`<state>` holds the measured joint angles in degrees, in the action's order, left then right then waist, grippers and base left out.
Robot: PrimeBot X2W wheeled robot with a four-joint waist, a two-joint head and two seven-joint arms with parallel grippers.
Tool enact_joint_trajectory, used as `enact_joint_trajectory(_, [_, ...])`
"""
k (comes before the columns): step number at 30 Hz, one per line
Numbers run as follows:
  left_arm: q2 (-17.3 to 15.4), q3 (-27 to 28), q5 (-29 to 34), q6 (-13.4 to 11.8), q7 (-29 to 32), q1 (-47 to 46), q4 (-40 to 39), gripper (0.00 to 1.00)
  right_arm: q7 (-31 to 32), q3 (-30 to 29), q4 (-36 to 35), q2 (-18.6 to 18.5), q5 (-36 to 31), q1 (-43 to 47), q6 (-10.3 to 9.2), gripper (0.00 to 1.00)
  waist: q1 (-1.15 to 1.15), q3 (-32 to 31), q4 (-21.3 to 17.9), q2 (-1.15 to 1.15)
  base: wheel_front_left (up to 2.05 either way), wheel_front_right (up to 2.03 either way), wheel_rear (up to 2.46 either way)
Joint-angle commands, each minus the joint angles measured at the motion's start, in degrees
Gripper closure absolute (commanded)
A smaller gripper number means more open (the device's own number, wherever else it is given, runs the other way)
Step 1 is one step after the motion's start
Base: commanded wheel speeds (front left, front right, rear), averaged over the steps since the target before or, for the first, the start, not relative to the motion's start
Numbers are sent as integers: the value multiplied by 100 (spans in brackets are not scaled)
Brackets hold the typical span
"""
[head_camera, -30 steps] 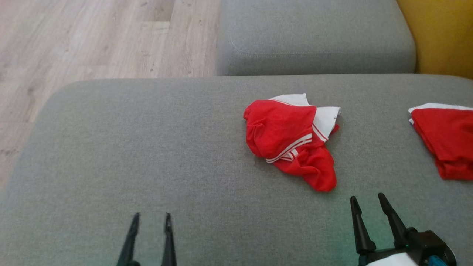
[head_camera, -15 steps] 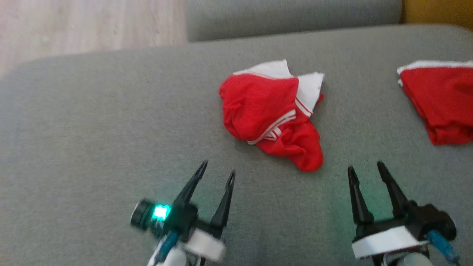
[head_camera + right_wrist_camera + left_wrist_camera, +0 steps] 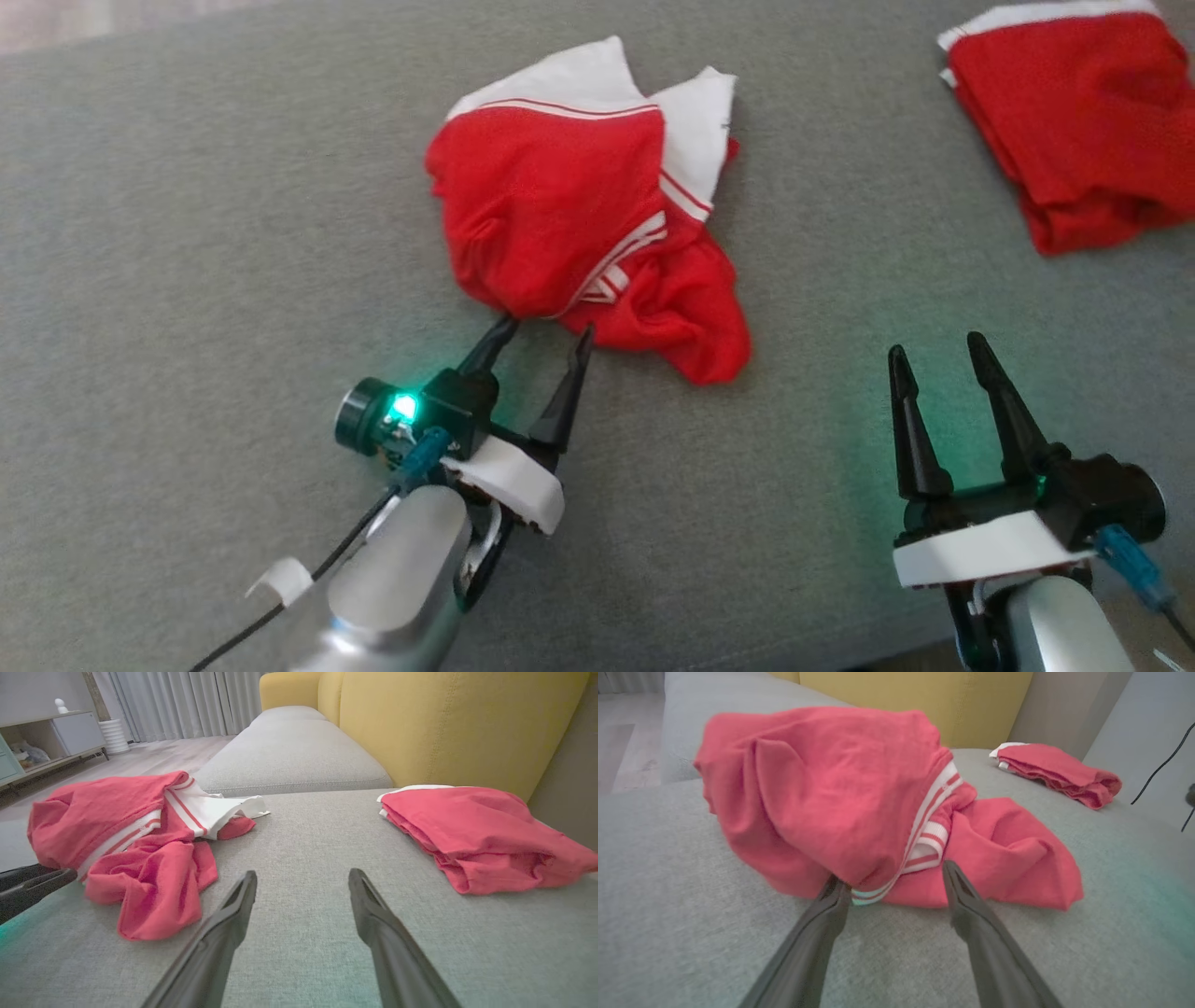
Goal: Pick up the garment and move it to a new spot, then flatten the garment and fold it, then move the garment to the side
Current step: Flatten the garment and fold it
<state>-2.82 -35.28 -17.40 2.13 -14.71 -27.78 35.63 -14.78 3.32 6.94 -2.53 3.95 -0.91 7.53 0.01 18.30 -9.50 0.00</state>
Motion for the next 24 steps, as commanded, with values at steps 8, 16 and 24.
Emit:
enact_joint_trajectory(8, [-6, 437, 148, 99, -29, -368, -146, 100, -22, 232, -183, -35, 28, -150, -4, 0, -1, -29, -312, 0, 0, 0, 0])
enact_joint_trajectory(16, [-6, 170, 45, 471, -29, -989, -754, 100, -22, 371, -131, -35, 172, -102, -4, 0, -1, -314, -560, 0, 0, 0, 0])
enact_joint_trajectory(24, [-58, -650, -223, 533, -29, -2857, -909, 100, -22, 506, -62, -35, 313, 56, -4, 0, -1, -753, -654, 0, 0, 0, 0])
